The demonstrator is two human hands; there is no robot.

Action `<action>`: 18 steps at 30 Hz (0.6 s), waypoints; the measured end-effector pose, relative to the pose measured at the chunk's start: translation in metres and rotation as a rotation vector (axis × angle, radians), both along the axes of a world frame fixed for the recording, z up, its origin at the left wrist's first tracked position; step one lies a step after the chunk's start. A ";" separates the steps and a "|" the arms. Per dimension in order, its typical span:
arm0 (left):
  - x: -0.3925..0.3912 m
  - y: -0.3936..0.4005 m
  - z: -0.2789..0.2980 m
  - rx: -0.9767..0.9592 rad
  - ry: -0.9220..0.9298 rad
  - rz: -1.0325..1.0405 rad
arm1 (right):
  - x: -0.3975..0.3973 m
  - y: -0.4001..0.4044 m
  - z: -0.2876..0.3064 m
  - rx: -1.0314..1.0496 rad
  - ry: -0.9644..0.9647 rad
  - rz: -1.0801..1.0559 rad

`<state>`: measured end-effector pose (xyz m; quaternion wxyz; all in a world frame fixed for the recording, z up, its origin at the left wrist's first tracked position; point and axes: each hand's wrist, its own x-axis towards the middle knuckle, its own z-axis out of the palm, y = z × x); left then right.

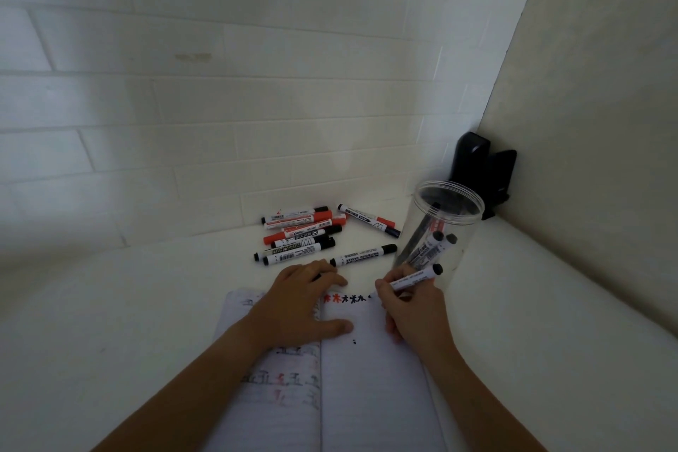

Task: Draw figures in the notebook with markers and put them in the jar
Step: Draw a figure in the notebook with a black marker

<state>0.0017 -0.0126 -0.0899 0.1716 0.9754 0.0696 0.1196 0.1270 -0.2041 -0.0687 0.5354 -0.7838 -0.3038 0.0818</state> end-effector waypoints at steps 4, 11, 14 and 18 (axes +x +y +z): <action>0.000 0.000 0.000 -0.003 0.002 0.003 | 0.000 0.001 0.000 -0.001 0.022 0.013; 0.000 0.001 -0.002 -0.001 -0.010 0.002 | -0.001 0.000 0.000 -0.004 0.025 -0.015; 0.001 0.001 -0.003 -0.015 -0.020 0.002 | -0.001 0.001 0.000 -0.002 0.022 -0.030; 0.001 0.001 -0.003 -0.004 -0.013 0.002 | 0.000 0.001 0.001 0.002 0.023 -0.014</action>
